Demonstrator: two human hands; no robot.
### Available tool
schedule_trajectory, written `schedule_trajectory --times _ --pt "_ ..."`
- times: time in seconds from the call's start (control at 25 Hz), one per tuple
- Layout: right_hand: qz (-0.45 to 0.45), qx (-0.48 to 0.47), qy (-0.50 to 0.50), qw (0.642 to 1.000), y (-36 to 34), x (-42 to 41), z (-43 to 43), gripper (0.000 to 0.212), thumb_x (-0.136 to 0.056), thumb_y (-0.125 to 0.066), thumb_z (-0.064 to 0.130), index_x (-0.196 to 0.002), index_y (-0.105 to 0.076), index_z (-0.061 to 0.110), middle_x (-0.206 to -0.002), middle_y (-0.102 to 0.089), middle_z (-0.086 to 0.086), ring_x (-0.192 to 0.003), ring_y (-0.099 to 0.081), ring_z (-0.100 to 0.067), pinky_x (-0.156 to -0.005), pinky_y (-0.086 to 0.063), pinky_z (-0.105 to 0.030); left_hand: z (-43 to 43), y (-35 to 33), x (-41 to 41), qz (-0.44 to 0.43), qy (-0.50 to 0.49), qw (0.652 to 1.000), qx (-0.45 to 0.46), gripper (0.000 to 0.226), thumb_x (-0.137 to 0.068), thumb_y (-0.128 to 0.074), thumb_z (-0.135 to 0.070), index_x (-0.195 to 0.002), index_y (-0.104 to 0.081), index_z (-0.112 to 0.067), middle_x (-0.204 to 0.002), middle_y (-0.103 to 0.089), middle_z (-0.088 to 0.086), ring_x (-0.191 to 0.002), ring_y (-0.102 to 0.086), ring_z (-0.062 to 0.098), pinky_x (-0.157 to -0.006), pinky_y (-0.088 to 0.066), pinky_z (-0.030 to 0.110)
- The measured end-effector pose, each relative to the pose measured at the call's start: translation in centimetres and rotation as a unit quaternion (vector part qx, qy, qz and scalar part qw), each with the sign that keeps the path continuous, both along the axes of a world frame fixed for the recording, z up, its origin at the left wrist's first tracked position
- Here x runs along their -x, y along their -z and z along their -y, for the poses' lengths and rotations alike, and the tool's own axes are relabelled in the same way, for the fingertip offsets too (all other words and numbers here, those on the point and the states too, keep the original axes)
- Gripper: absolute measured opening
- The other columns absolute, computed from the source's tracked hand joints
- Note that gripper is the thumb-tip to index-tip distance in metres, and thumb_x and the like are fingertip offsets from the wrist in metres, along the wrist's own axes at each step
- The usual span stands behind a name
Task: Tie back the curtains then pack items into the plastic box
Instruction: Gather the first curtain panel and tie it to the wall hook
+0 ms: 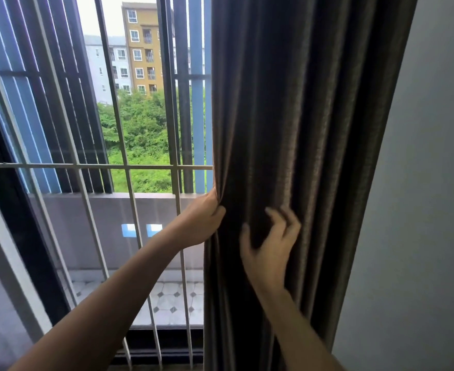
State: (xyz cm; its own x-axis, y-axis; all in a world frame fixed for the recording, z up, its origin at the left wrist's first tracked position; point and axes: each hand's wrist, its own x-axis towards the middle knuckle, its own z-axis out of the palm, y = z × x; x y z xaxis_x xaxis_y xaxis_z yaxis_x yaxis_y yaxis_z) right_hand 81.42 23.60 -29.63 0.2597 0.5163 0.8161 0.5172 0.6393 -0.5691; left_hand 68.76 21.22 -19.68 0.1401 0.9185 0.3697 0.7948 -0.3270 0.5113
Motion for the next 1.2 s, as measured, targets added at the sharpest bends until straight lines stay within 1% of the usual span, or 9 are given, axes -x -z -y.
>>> schedule_trajectory --times 0.16,0.28,0.4,0.48,0.64,0.8,0.96,1.08,1.2 --pt "-0.040 0.035 0.041 0.998 -4.0 -1.3 -2.1 0.060 -0.082 -0.067 0.016 -0.133 -0.036 0.006 -0.136 -0.037 -0.015 -0.123 -0.041 -0.026 -0.105 -0.038 -0.037 -0.1 0.2 -0.1 0.009 -0.001 1.000 0.003 0.021 -0.095 -0.034 -0.001 -0.113 -0.044 -0.008 -0.078 -0.043 -0.016 -0.074 -0.044 0.010 -0.058 -0.036 0.006" --pt "0.004 0.093 0.019 0.996 -4.0 -1.9 -2.5 0.052 -0.085 -0.065 0.018 -0.132 -0.043 0.009 -0.110 -0.057 -0.005 -0.094 -0.056 -0.021 -0.079 -0.047 -0.030 -0.3 0.4 -0.1 0.020 0.004 1.000 0.007 0.027 -0.094 -0.034 -0.001 -0.120 -0.043 -0.004 -0.078 -0.042 -0.017 -0.069 -0.044 0.003 -0.060 -0.036 0.006" --pt "0.114 0.113 -0.035 0.986 -1.1 -1.7 -2.6 0.033 -0.083 -0.061 0.008 -0.116 -0.055 0.007 -0.112 -0.059 -0.011 -0.099 -0.057 -0.028 -0.087 -0.049 -0.036 -0.9 0.4 -0.6 0.030 0.015 0.999 0.002 0.035 -0.093 -0.035 0.000 -0.126 -0.041 -0.005 -0.098 -0.050 -0.003 -0.088 -0.046 0.012 -0.072 -0.032 0.015" --pt "0.139 0.200 -0.129 0.961 1.7 -1.5 -2.3 0.038 -0.086 -0.055 0.008 -0.124 -0.047 0.011 -0.119 -0.059 -0.009 -0.107 -0.059 -0.027 -0.093 -0.049 -0.039 -1.3 0.3 -1.3 0.037 0.023 0.999 0.016 0.041 -0.092 -0.035 0.000 -0.133 -0.036 -0.001 -0.118 -0.052 0.009 -0.103 -0.048 0.021 -0.079 -0.036 0.022" --pt "0.211 0.292 -0.168 0.918 5.5 -1.3 -1.5 0.048 -0.090 -0.043 0.012 -0.136 -0.032 0.018 -0.122 -0.061 -0.010 -0.112 -0.058 -0.032 -0.092 -0.048 -0.042 -2.2 0.8 -2.4 0.051 0.046 0.997 0.046 0.047 -0.092 -0.033 0.000 -0.138 -0.031 0.002 -0.141 -0.039 0.022 -0.131 -0.034 0.034 -0.107 -0.031 0.038" --pt "0.253 0.318 -0.183 0.895 5.2 -0.9 -1.6 0.065 -0.083 -0.045 0.011 -0.144 -0.022 0.017 -0.132 -0.054 -0.012 -0.118 -0.053 -0.033 -0.097 -0.044 -0.037 -2.6 1.0 -3.0 0.057 0.056 0.996 0.044 0.049 -0.092 -0.032 -0.001 -0.141 -0.028 0.000 -0.142 -0.038 0.018 -0.131 -0.035 0.030 -0.108 -0.030 0.035" --pt "0.244 0.305 -0.229 0.891 5.2 -0.4 -0.3 0.082 -0.073 -0.053 0.023 -0.146 -0.017 0.026 -0.136 -0.050 0.001 -0.122 -0.051 -0.018 -0.101 -0.041 -0.024 -2.5 0.7 -3.3 0.065 0.070 0.995 0.031 0.055 -0.091 -0.032 -0.002 -0.145 -0.026 -0.009 -0.144 -0.038 0.008 -0.134 -0.031 0.024 -0.114 -0.025 0.036" --pt "0.217 0.270 -0.237 0.908 5.7 0.1 0.2 0.074 -0.080 -0.058 0.031 -0.145 -0.023 0.023 -0.140 -0.045 0.007 -0.129 -0.043 -0.009 -0.105 -0.032 -0.017 -2.6 0.7 -3.3 0.058 0.072 0.995 0.027 0.050 -0.093 -0.037 -0.010 -0.142 -0.030 -0.013 -0.141 -0.040 0.005 -0.125 -0.037 0.017 -0.104 -0.029 0.028" --pt "0.223 0.214 -0.184 0.933 6.5 0.4 0.0 0.052 -0.088 -0.054 0.030 -0.135 -0.042 0.014 -0.131 -0.054 -0.001 -0.123 -0.051 -0.015 -0.104 -0.035 -0.019 -2.8 1.6 -3.6 0.015 0.051 0.998 -0.035 0.056 -0.090 -0.053 -0.039 -0.138 -0.036 -0.017 -0.135 -0.048 0.004 -0.116 -0.049 0.018 -0.098 -0.040 0.029"
